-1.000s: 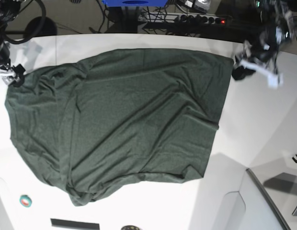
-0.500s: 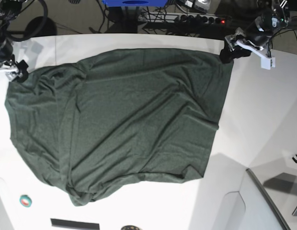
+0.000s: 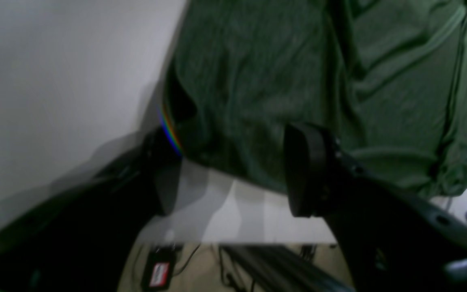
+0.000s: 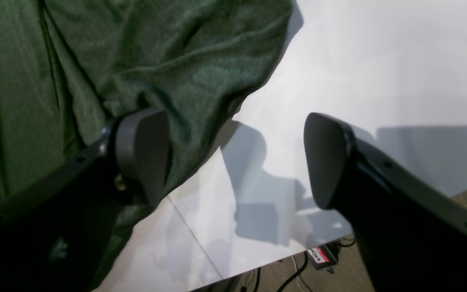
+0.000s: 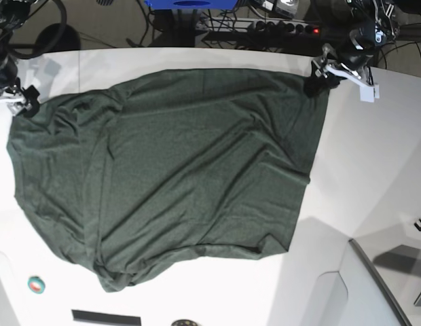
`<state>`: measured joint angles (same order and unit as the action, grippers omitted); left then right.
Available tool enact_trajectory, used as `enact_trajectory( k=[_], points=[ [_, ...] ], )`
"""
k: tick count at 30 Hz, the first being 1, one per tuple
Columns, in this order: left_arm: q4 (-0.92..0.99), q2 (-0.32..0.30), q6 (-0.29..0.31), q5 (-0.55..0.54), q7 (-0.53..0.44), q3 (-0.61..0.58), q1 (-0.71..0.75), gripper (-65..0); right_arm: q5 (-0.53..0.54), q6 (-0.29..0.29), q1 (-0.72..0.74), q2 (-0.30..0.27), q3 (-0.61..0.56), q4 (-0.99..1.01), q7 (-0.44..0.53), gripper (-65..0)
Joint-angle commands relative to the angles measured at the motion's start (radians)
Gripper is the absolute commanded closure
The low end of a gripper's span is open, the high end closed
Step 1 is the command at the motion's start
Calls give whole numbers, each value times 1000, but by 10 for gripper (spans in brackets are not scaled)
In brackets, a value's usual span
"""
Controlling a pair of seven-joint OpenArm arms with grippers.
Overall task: Layout the t-shirt on the table in an organized manner, then fold the t-shirt properly
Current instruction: 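Pull the shirt corner with the left gripper away from the right gripper, then hold both shirt corners and pull them apart to tension the edge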
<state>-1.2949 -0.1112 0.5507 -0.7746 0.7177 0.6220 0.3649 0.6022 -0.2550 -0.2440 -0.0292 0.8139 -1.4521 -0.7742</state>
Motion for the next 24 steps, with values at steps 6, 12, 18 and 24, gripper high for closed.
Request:
enact_trajectory(
  k=[6, 12, 18, 24],
  points=[
    [7, -6, -2, 8, 6, 5, 6, -365, 14, -13, 5, -13, 6, -17, 15, -488],
    [85, -11, -2, 10, 9, 0, -36, -326, 14, -13, 11, -13, 6, -17, 17, -488],
    [97, -9, -2, 10, 7, 0, -37, -110, 17, -13, 70, -16, 9, 98, 72, -488],
    [97, -12, -2, 10, 7, 0, -37, 0, 12, -13, 96, -10, 8, 159, 104, -488]
  ],
)
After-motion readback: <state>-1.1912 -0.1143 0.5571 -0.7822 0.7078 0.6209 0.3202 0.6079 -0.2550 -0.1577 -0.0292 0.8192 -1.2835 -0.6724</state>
